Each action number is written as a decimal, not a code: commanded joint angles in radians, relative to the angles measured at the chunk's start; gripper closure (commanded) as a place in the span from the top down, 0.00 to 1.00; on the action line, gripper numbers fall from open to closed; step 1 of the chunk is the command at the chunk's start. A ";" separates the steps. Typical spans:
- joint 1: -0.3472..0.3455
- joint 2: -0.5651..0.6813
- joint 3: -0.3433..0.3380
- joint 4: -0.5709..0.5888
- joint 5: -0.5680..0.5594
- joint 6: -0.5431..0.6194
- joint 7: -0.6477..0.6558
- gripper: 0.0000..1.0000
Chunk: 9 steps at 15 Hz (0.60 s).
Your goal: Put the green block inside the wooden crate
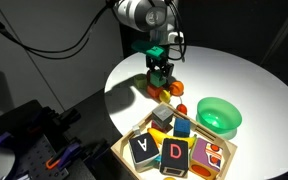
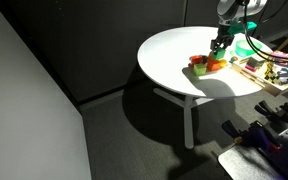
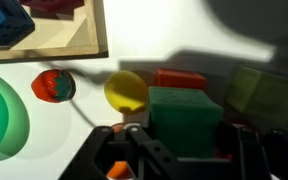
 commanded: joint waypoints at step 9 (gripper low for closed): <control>-0.090 -0.109 -0.031 -0.073 0.010 -0.032 -0.018 0.25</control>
